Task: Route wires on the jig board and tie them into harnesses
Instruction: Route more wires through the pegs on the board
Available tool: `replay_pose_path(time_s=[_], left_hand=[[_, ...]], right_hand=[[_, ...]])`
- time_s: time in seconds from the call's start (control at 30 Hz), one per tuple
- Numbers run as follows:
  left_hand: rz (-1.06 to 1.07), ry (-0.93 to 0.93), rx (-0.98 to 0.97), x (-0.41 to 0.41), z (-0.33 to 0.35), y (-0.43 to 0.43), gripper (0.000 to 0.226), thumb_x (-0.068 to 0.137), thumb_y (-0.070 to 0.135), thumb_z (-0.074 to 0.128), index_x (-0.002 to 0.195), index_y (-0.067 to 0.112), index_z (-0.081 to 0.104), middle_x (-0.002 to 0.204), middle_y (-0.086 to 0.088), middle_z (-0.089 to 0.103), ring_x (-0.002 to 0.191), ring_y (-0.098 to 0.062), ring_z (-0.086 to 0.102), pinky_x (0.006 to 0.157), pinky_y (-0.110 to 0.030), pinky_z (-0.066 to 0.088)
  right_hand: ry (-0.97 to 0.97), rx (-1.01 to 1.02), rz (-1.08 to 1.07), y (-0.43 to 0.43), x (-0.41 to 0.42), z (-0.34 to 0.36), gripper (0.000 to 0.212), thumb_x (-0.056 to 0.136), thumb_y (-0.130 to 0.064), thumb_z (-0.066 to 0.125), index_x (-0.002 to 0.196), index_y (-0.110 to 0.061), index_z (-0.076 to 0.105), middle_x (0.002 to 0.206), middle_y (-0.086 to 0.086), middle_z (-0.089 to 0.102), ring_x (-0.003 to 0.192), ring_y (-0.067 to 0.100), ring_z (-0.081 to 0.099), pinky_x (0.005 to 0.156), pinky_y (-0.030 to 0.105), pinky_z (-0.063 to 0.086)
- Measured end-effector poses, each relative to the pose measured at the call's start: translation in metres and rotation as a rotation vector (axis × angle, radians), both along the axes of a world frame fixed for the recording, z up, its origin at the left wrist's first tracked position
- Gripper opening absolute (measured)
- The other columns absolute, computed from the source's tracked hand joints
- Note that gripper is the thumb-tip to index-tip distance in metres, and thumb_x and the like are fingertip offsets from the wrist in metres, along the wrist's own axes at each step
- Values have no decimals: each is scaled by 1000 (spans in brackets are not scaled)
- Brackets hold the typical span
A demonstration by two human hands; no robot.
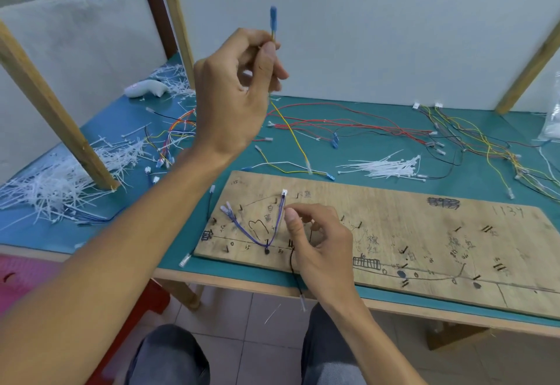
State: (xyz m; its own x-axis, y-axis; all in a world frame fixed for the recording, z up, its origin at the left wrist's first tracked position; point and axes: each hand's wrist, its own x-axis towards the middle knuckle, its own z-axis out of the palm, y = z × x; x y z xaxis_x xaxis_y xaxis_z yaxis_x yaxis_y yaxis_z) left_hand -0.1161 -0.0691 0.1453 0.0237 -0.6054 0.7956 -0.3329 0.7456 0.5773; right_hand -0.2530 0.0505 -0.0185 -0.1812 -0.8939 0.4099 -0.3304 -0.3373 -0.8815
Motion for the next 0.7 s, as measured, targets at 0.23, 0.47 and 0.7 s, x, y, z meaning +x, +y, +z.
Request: replay_pose_path(time_s=[0.23, 0.47, 0.7], left_hand=[[-308, -106, 376, 16, -23, 67, 15, 109, 14, 58, 109, 1, 65, 83, -7, 79, 59, -31, 74, 59, -37, 61], [-406, -91, 569, 25, -42, 98, 4, 105, 8, 63, 106, 4, 63, 75, -12, 78, 54, -33, 74, 53, -34, 59], [-352, -334, 863, 50, -54, 107, 31, 98, -7, 52, 96, 19, 36, 78, -14, 78, 69, -33, 79, 65, -44, 66]], right_hand=[[-356, -124, 21, -5, -19, 82, 13, 100, -40, 70, 99, -30, 79, 92, -4, 78, 83, 8, 70, 75, 22, 54], [-116, -21, 213, -13, -11, 122, 8, 96, -26, 79, 94, -18, 78, 83, 1, 76, 76, 14, 70, 71, 59, 58], [-177, 57, 282, -9, -7, 116, 13, 106, -13, 63, 95, -5, 65, 70, -3, 67, 71, 17, 69, 68, 39, 65]])
